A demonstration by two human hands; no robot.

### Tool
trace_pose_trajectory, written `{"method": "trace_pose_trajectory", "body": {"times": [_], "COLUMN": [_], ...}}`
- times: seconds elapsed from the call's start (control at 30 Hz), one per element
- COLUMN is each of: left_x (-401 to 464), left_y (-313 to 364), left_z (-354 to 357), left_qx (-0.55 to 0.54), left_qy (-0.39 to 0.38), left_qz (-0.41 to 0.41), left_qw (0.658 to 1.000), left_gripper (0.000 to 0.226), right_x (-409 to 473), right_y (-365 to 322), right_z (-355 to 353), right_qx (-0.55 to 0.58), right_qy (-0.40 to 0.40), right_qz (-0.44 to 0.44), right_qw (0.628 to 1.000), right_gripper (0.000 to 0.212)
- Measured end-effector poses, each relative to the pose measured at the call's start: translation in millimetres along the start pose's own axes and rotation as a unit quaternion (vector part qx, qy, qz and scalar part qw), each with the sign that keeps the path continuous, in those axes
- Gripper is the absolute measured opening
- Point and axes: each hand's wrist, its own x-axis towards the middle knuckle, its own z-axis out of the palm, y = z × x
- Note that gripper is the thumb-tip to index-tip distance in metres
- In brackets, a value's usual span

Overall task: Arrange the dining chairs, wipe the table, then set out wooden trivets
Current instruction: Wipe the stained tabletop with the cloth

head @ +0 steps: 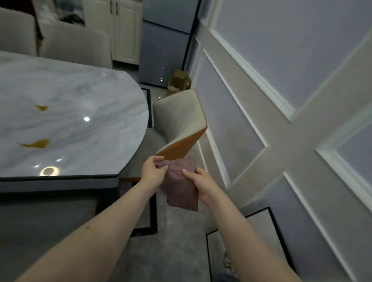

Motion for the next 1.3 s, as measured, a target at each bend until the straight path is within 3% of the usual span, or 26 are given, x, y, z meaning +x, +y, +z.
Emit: {"method": "trace_pose_trajectory", "body": {"times": [0.43, 0.63, 0.9, 1.13, 1.3], "left_x": [146, 197, 259, 322, 370], "left_y": [6, 9, 4, 5, 26], "left_z": [-114, -155, -197, -219, -233], "left_qx": [-0.083, -0.052, -0.020, -0.044, -0.103], "left_qy": [0.210, 0.270, 0.286, 0.256, 0.238], "left_qz": [-0.058, -0.060, -0.079, -0.115, -0.115], "left_qw": [0.972, 0.959, 0.955, 0.959, 0.959], "left_gripper": [0.032, 0.034, 0.022, 0.035, 0.037], "right_x": [161, 220, 287, 354, 400], "right_y": [-53, -72, -88, -107, -131], "right_z": [147, 205, 289, 344, 391], "right_qx": [-0.122, -0.140, -0.166, -0.194, -0.277], "right_qy": [-0.144, -0.134, -0.159, -0.207, -0.195], "right_qz": [0.036, 0.059, 0.070, 0.072, -0.042], "right_qw": [0.981, 0.979, 0.971, 0.956, 0.940], "right_gripper": [0.034, 0.036, 0.032, 0.024, 0.023]}}
